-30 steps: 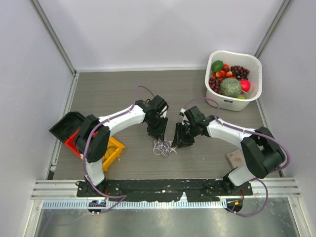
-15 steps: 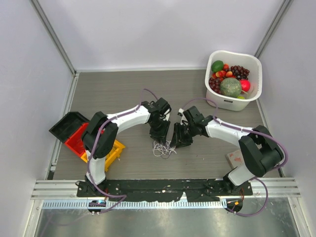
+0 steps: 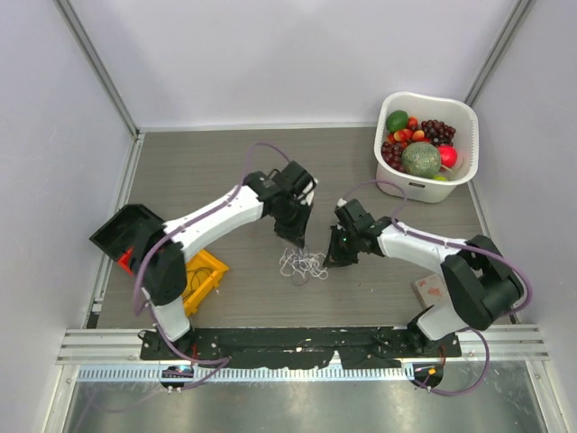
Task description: Untangle the cables
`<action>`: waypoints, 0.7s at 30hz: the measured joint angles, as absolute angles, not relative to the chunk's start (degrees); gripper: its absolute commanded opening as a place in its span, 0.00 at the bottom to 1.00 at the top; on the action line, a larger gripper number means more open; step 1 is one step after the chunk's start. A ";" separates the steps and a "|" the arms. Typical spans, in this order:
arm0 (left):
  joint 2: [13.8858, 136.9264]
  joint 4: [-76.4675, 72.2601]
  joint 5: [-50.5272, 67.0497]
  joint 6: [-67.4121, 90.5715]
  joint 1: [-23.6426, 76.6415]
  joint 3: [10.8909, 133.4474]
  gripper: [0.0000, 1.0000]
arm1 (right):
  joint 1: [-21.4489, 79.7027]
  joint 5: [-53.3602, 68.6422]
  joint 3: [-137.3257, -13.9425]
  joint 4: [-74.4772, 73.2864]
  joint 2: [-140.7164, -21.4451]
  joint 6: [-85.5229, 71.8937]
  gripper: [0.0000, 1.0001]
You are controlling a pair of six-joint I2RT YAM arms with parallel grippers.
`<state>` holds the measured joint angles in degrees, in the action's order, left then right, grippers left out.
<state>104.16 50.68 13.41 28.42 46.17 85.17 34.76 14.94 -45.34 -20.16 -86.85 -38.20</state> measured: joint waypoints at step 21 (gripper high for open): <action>76.66 65.52 -14.37 31.73 46.13 133.58 0.00 | 17.67 -11.73 -45.06 -37.15 -71.70 -36.25 0.01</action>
